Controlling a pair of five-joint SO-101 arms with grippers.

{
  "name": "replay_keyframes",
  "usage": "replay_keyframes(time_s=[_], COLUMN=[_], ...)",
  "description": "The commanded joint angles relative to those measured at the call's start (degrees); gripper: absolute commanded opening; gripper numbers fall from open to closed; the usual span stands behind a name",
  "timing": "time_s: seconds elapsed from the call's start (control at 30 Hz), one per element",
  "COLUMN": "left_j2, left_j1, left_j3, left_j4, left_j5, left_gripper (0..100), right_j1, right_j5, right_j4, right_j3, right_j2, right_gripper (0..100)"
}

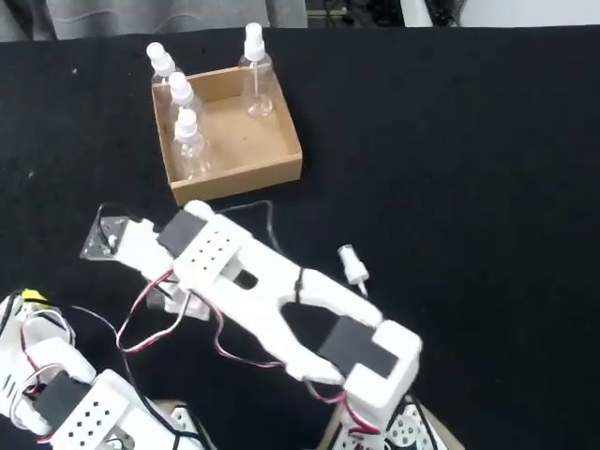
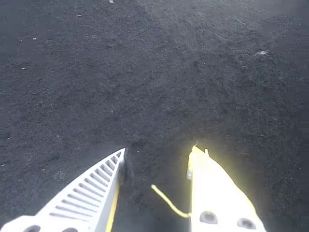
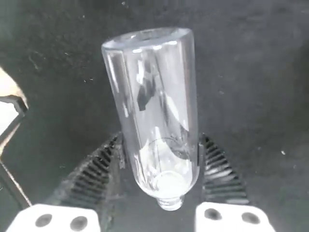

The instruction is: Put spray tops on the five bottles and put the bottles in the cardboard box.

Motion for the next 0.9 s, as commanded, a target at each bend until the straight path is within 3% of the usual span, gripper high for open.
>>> replay_keyframes(time_s=[0.0,0.33,0.7,0.87], left_j2=[-0.62,-0.62,-0.53,-0.53], left_j1=[1.1,7.69,27.82,30.02], left_j3=[-1.36,-1.89,-1.63,0.04], left_j4=[0.44,0.53,0.62,0.62], left_j5=[0.18,0.09,0.0,0.35], left_gripper=[20,20,19,19], right_j1=[1.76,9.32,18.73,27.16], right_j5=[-0.35,-0.35,-0.44,-0.09], right_j4=[0.53,0.88,0.97,1.41], right_j3=[3.47,11.12,20.18,24.04], right_j2=[-7.43,-18.59,-28.18,-34.07], right_gripper=[14.5,14.5,14.5,14.5])
